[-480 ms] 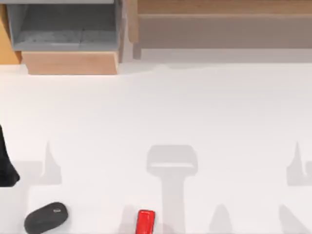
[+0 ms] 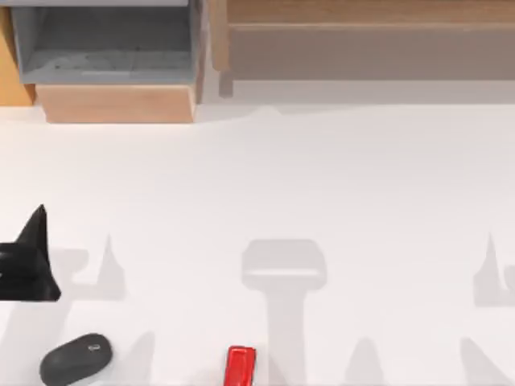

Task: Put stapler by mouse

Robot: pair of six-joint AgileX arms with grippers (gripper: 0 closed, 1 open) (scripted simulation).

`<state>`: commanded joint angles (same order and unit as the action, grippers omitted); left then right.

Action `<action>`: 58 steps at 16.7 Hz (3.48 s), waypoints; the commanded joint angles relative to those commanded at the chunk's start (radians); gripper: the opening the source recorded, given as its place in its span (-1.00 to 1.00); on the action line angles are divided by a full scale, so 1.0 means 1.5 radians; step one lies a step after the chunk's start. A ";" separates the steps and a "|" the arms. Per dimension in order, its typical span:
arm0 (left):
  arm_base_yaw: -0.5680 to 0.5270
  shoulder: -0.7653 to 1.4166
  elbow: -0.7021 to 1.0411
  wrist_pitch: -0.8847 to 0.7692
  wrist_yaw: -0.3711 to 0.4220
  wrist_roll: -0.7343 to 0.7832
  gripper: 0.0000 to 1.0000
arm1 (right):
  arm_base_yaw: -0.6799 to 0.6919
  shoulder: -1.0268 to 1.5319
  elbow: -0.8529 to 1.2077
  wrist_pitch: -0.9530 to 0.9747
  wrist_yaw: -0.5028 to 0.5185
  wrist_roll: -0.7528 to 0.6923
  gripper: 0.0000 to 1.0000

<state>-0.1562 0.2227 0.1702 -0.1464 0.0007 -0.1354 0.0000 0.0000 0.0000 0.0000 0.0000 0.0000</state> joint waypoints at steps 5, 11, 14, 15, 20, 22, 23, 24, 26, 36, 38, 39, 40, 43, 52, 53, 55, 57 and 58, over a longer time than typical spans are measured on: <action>-0.167 0.297 0.180 -0.161 -0.001 -0.145 1.00 | 0.000 0.000 0.000 0.000 0.000 0.000 1.00; -0.378 0.693 0.401 -0.370 0.000 -0.328 1.00 | 0.000 0.000 0.000 0.000 0.000 0.000 1.00; -0.465 0.837 0.495 -0.452 0.000 -0.403 1.00 | 0.000 0.000 0.000 0.000 0.000 0.000 1.00; -0.489 0.874 0.522 -0.473 0.000 -0.424 1.00 | 0.000 0.000 0.000 0.000 0.000 0.000 1.00; -0.559 0.986 0.605 -0.533 -0.001 -0.484 1.00 | 0.000 0.000 0.000 0.000 0.000 0.000 1.00; -0.561 0.990 0.608 -0.535 -0.001 -0.486 1.00 | 0.000 0.000 0.000 0.000 0.000 0.000 1.00; -0.561 0.990 0.608 -0.535 -0.001 -0.486 1.00 | 0.000 0.000 0.000 0.000 0.000 0.000 1.00; -0.561 0.990 0.608 -0.535 -0.001 -0.486 1.00 | 0.000 0.000 0.000 0.000 0.000 0.000 1.00; -0.558 0.989 0.604 -0.531 -0.001 -0.485 1.00 | 0.000 0.000 0.000 0.000 0.000 0.000 1.00; -0.560 1.052 0.534 -0.399 -0.001 -0.484 1.00 | 0.000 0.000 0.000 0.000 0.000 0.000 1.00; -0.560 1.052 0.534 -0.399 -0.001 -0.484 1.00 | 0.000 0.000 0.000 0.000 0.000 0.000 1.00; -0.560 1.052 0.534 -0.399 -0.001 -0.484 0.85 | 0.000 0.000 0.000 0.000 0.000 0.000 1.00; -0.560 1.052 0.534 -0.399 -0.001 -0.484 0.70 | 0.000 0.000 0.000 0.000 0.000 0.000 1.00; -0.560 1.052 0.534 -0.399 -0.001 -0.484 0.25 | 0.000 0.000 0.000 0.000 0.000 0.000 1.00; -0.560 1.052 0.534 -0.399 -0.001 -0.484 -1.00 | 0.000 0.000 0.000 0.000 0.000 0.000 1.00; -0.560 1.052 0.534 -0.399 -0.001 -0.484 -1.00 | 0.000 0.000 0.000 0.000 0.000 0.000 1.00; -0.560 1.052 0.534 -0.399 -0.001 -0.484 -1.00 | 0.000 0.000 0.000 0.000 0.000 0.000 1.00; -0.560 1.052 0.534 -0.399 -0.001 -0.484 -1.00 | 0.000 0.000 0.000 0.000 0.000 0.000 1.00; -0.560 1.052 0.534 -0.399 -0.001 -0.484 -1.00 | 0.000 0.000 0.000 0.000 0.000 0.000 1.00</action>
<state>-0.9961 1.8002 0.9712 -0.7443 -0.0012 -0.8614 0.0000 0.0000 0.0000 0.0000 0.0000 0.0000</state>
